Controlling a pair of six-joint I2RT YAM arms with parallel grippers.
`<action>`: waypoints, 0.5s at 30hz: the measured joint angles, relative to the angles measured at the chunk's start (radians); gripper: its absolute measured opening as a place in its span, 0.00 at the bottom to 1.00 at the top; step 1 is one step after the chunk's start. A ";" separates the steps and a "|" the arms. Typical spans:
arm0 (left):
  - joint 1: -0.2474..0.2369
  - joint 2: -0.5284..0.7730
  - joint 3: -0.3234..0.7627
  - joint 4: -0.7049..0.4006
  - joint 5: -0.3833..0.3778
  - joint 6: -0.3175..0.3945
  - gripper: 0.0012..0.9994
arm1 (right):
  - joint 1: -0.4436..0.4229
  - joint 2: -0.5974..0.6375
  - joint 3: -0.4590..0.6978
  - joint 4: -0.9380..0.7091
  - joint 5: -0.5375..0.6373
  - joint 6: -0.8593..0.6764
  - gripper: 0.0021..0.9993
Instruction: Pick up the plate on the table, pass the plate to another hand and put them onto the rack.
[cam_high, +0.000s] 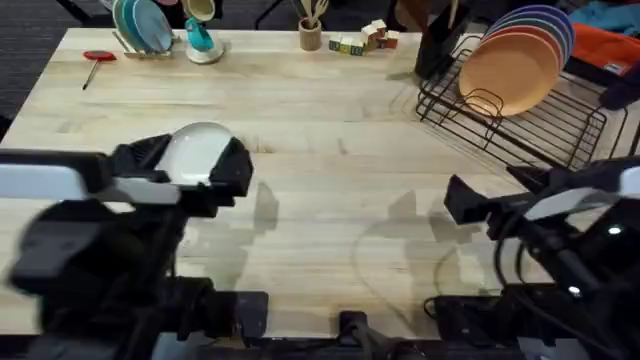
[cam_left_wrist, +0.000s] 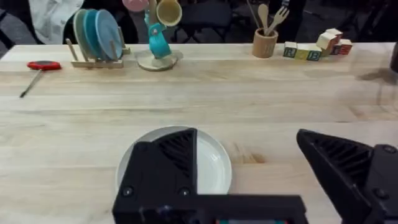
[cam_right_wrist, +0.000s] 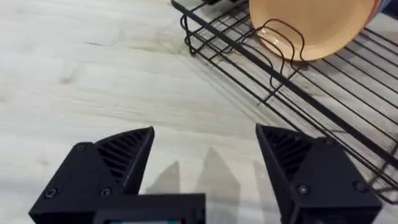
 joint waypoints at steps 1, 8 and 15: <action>0.000 0.012 0.042 -0.044 0.000 0.000 0.99 | 0.000 0.018 0.036 -0.033 -0.002 0.000 0.99; 0.000 0.182 0.349 -0.375 0.001 -0.034 0.99 | 0.000 0.208 0.349 -0.255 -0.012 0.000 0.99; 0.000 0.409 0.658 -0.603 0.007 -0.046 0.99 | 0.000 0.450 0.634 -0.450 -0.015 0.000 0.99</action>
